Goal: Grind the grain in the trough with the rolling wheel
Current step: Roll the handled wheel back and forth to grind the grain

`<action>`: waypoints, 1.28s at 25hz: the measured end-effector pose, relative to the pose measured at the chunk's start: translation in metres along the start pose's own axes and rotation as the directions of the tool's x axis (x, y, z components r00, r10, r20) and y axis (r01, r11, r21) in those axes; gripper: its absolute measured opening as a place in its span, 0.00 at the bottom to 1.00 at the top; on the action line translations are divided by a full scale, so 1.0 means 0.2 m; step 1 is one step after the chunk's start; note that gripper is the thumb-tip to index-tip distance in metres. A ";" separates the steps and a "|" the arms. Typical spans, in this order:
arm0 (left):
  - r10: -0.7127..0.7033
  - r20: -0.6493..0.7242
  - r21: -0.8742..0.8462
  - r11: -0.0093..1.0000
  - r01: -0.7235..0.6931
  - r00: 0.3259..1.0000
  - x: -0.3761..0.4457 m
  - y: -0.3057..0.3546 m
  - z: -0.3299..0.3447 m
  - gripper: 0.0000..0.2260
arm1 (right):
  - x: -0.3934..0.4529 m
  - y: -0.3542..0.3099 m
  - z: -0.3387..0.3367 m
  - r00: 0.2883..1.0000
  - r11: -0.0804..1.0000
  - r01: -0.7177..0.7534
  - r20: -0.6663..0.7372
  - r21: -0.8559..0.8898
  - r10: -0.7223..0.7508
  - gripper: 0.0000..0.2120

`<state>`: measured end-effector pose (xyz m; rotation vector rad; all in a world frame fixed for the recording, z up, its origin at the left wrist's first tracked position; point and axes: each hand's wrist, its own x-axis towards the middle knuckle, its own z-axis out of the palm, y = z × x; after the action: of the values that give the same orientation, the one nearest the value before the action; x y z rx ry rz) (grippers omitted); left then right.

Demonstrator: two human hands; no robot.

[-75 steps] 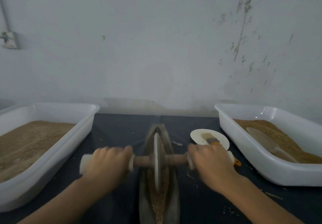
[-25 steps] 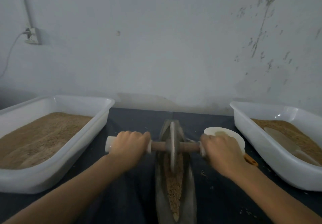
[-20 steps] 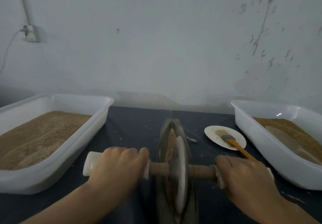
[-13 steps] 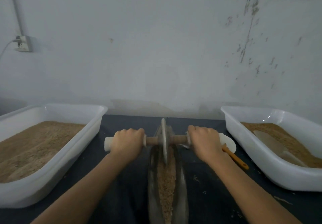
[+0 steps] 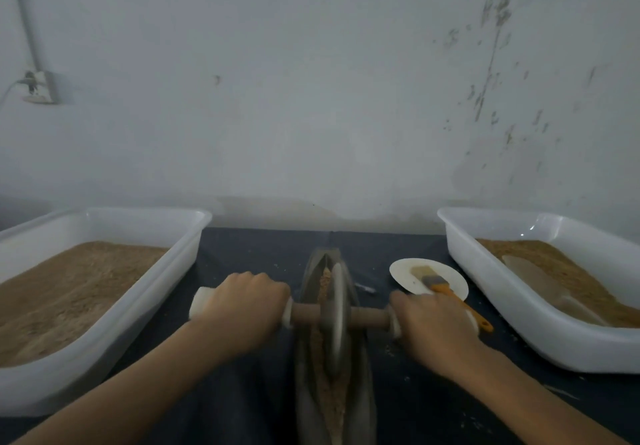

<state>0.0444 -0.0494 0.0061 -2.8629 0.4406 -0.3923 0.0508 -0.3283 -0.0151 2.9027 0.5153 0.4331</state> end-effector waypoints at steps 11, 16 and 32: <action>0.070 0.052 -0.019 0.997 -0.069 0.996 -0.09 0.00 0.01 0.11 | -0.16 -0.03 -0.01 0.997 0.999 0.037 -0.070 0.002 -0.037 0.14; 0.042 0.029 -0.021 0.999 -0.041 0.999 -0.06 -0.01 0.02 0.10 | -0.09 -0.04 -0.05 0.996 1.000 0.020 0.090 -0.006 -0.019 0.09; -0.065 0.186 -0.058 0.995 0.077 0.980 -0.23 0.02 -0.03 0.08 | -0.13 -0.05 -0.12 0.992 0.992 0.127 -0.020 -0.020 -0.128 0.15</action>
<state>-0.0002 -0.0405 0.0001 -2.9499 0.3231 -0.1251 0.0173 -0.3261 -0.0012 2.8298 0.6919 0.4479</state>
